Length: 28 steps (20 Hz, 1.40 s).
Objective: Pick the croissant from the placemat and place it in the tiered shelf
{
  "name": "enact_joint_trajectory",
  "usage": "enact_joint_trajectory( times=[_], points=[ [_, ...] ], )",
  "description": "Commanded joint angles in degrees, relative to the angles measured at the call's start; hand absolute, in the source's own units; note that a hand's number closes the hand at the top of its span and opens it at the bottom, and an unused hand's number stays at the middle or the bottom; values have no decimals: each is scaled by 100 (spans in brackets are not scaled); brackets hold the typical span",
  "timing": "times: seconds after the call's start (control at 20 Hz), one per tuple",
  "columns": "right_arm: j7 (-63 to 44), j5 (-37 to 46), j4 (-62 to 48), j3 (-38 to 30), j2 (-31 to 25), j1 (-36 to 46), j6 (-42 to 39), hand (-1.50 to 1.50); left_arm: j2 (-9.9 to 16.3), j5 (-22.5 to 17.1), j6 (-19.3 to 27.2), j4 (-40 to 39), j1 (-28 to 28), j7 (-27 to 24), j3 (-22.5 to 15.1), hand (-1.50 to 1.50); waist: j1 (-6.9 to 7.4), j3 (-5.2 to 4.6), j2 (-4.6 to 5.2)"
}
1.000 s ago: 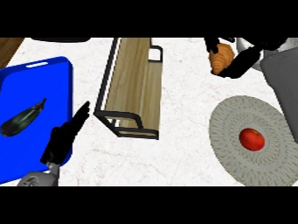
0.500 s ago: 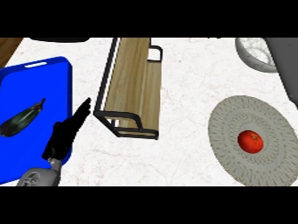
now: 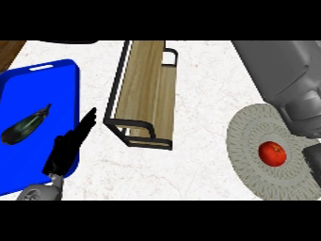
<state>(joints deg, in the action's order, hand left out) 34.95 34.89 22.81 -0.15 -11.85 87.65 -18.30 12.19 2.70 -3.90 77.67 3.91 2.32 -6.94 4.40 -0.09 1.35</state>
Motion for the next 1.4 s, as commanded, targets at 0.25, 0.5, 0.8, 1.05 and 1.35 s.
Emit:
enact_joint_trajectory(
  times=[0.25, 0.5, 0.8, 1.05, 1.35],
  points=[
    [176, 487, -799, 319, 910, 358, 609, 150, -42, 0, -2, 124, -22, 52, 18, 0, 17, -3, 10],
    [156, 585, -1062, 630, 1170, 352, 577, 150, -134, 102, 64, 206, 284, 552, -80, 0, 12, 0, -14],
    [-327, -570, -1924, -327, 1181, 322, -1602, -150, -145, 127, 11, -25, 129, 108, -91, 0, 142, -10, 2],
    [-857, -1363, -2262, -1038, 1183, 445, -2243, -150, -220, 193, 31, -94, 214, 134, -159, 0, 242, -10, 21],
    [-1389, -2288, -2193, -1966, 1160, 537, -1502, -150, -189, 63, 27, -97, 150, 77, 23, 0, 21, -2, 21]
  ],
)
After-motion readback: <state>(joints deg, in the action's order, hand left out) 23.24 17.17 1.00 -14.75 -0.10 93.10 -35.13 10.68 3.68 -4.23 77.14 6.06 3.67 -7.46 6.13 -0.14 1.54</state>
